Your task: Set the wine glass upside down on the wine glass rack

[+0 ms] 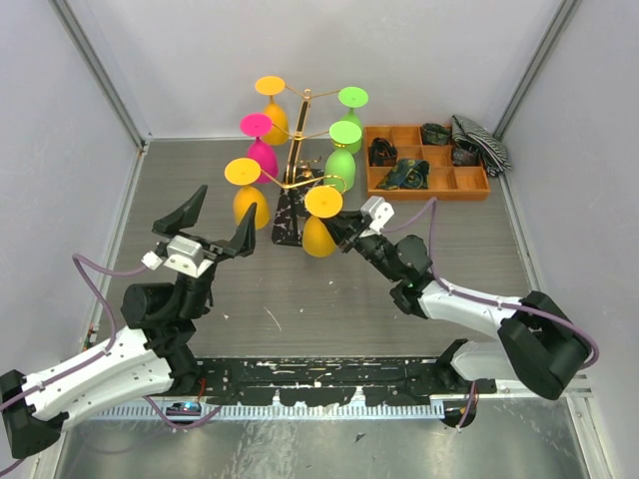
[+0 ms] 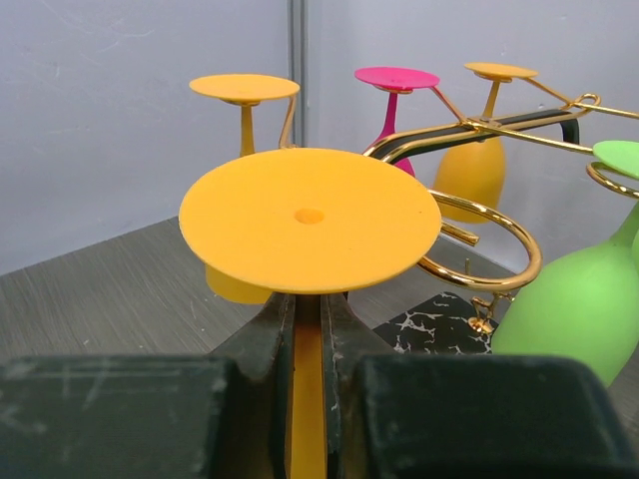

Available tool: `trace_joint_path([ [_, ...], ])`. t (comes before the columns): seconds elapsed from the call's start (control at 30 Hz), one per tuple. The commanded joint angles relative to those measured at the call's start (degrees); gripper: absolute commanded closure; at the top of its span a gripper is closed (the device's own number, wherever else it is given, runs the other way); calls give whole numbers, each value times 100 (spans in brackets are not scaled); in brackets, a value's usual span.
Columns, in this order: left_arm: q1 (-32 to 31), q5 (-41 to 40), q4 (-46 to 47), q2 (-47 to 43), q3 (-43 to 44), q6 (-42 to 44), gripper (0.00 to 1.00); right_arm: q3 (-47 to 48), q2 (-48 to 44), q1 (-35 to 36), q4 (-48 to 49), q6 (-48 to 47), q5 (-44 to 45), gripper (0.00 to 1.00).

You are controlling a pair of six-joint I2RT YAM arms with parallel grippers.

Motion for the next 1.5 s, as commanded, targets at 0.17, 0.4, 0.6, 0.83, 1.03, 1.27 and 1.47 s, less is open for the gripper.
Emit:
trace_joint_path([
  [0.17, -20, -29, 383, 34, 43, 154, 2, 597, 495, 34, 684, -384, 33, 99],
  [0.4, -18, -67, 357, -20, 35, 288, 2, 900, 952, 25, 747, -355, 166, 99],
  [0.6, -17, -74, 284, -149, 3, 292, 2, 1048, 1230, 17, 937, -294, 536, 99],
  [0.83, -22, -126, 215, -167, 2, 389, 2, 1194, 1635, -76, 1252, -340, 831, 99],
  [1.03, -16, -164, 188, -211, -28, 461, 2, 1047, 1668, -167, 1442, -356, 1253, 99],
  [1.27, -16, -173, 193, -169, -41, 431, 2, 797, 1440, -400, 1455, -325, 1496, 99],
  [1.47, -16, -173, 185, -95, 3, 391, 2, 645, 1309, -542, 1432, -377, 1603, 99],
])
